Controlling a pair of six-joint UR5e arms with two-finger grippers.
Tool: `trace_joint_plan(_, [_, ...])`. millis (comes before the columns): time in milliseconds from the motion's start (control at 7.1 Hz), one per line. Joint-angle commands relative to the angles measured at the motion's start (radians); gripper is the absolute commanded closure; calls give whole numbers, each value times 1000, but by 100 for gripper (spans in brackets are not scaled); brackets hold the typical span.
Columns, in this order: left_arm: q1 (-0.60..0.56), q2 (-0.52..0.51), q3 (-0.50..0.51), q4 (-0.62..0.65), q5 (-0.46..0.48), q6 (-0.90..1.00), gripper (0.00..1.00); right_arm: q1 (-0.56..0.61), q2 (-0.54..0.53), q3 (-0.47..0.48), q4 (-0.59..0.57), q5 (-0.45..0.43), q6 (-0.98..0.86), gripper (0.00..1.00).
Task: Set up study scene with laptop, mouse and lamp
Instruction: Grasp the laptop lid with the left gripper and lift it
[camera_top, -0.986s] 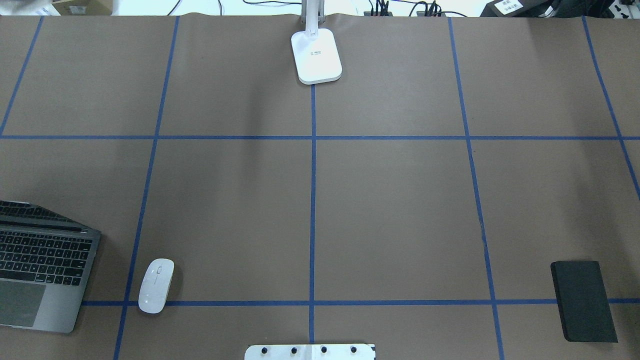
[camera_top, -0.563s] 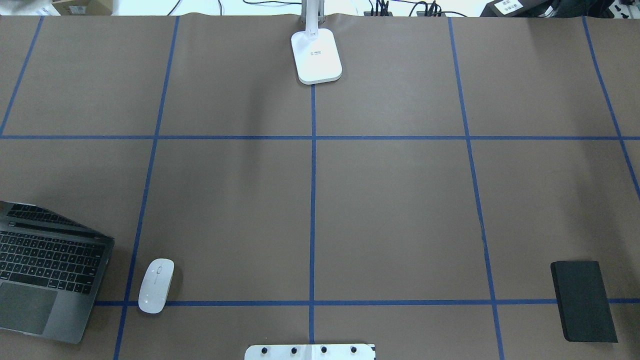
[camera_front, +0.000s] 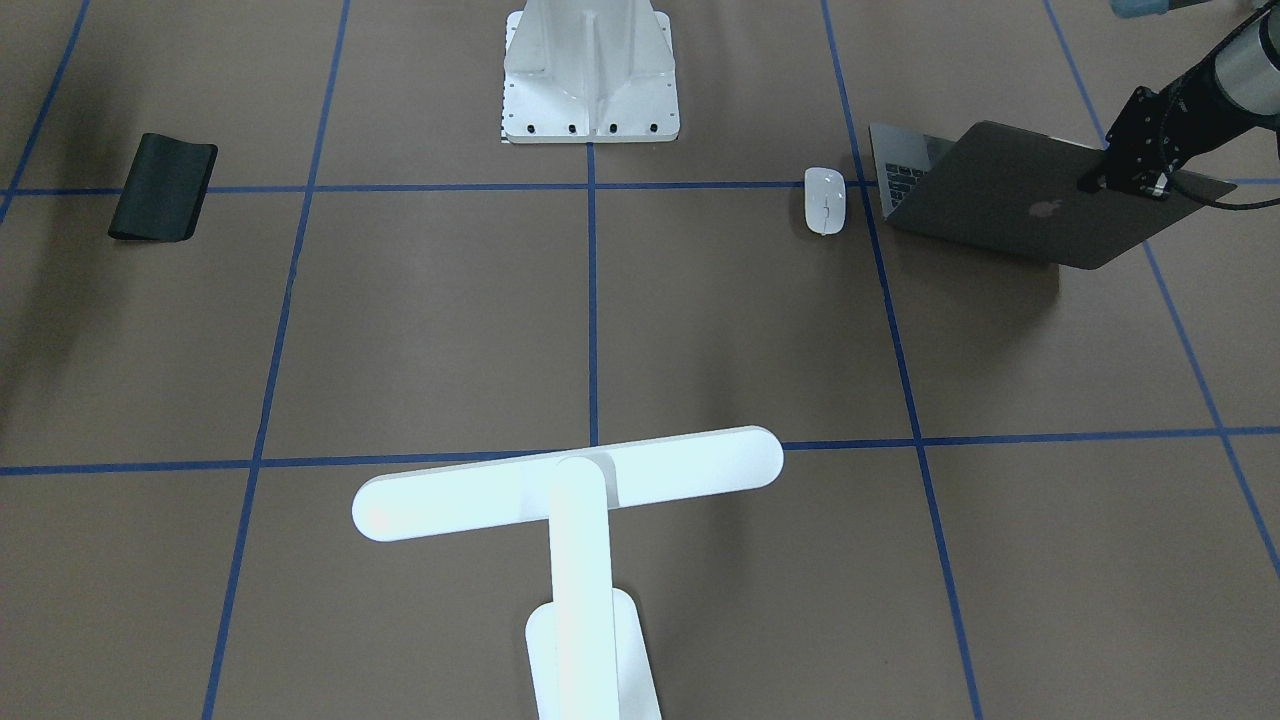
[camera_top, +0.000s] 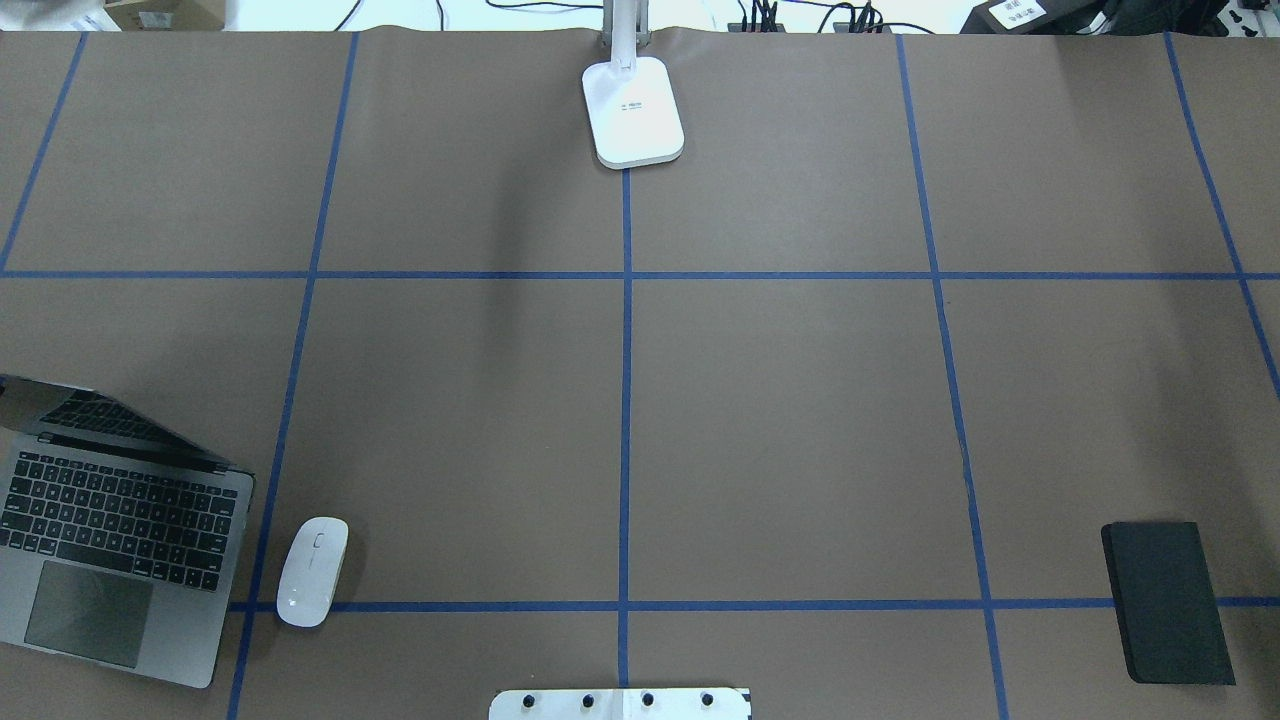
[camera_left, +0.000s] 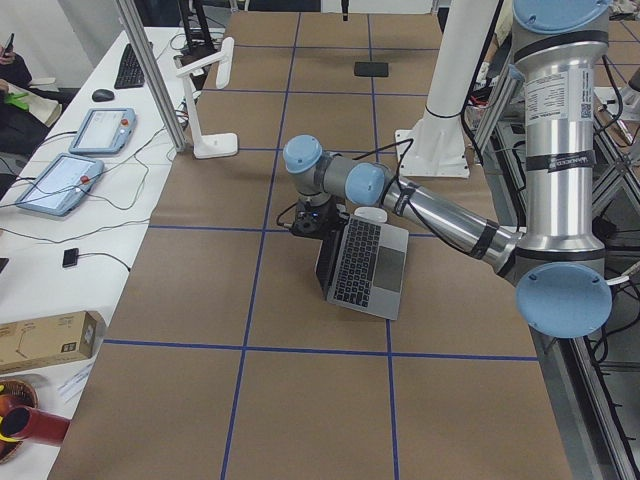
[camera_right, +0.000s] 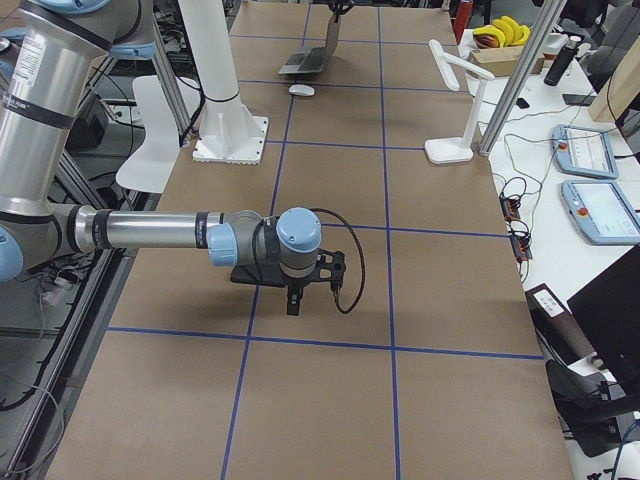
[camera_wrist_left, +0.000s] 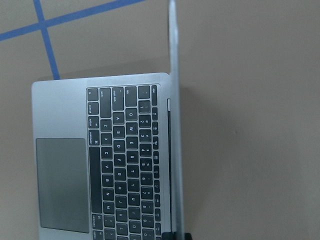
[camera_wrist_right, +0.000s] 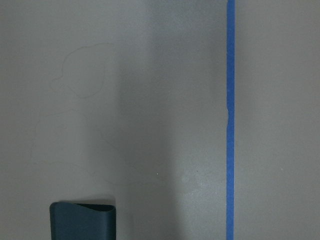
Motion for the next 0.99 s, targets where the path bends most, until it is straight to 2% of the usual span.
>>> trace_joint_plan(0, [0,-143,-15,165,6,17,100,0,-13,0,2,2,0,0])
trace_joint_plan(563, [0,-470,-19,512,13,18,100,0,-26,-1,0,3,0,0])
trace_joint_plan(845, [7,-578,27,555,19,3,100,0,-33,-1,-1,3,0,0])
